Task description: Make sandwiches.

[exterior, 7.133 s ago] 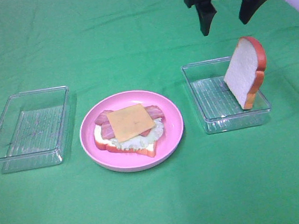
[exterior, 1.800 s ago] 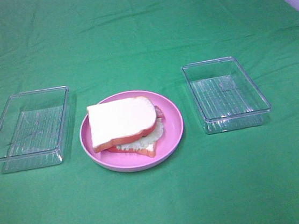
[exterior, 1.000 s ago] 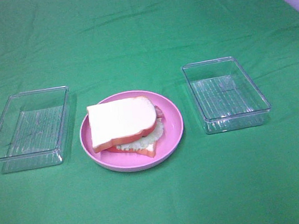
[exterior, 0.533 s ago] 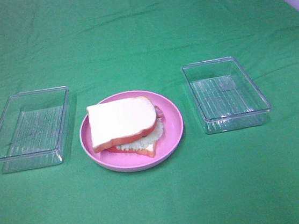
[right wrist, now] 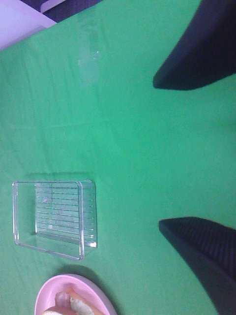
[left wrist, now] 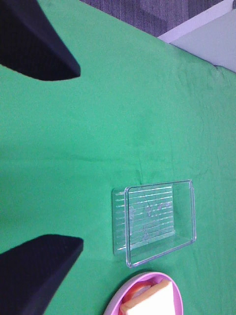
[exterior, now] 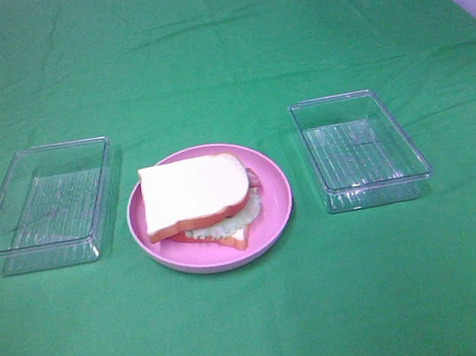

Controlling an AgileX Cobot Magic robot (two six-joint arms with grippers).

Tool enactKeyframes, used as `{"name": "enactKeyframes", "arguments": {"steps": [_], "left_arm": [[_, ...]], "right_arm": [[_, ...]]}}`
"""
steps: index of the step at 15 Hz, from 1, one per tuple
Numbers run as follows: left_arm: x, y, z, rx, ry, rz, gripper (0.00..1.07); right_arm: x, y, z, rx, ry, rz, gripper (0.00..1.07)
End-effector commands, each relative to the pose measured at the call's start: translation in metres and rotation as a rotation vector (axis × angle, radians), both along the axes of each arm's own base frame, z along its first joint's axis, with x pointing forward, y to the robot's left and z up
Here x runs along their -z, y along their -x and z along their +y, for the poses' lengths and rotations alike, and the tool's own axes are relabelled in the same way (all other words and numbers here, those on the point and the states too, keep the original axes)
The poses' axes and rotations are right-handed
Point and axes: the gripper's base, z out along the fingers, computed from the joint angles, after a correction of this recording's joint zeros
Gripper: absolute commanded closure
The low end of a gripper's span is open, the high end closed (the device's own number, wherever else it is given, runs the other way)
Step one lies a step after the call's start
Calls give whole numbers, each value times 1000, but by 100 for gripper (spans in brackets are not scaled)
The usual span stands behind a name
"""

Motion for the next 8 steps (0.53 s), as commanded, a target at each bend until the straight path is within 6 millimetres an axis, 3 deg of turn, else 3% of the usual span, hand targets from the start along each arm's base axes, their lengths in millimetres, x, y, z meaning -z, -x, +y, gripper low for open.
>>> {"name": "enactKeyframes", "arguments": {"steps": [1,8], "left_arm": [[1,3,0,-1,1,-30,26],[1,2,0,-1,1,-27,26]], "right_arm": [[1,7,0,3,16,-57,38],[1,9,0,0,15,-72,38]]}}
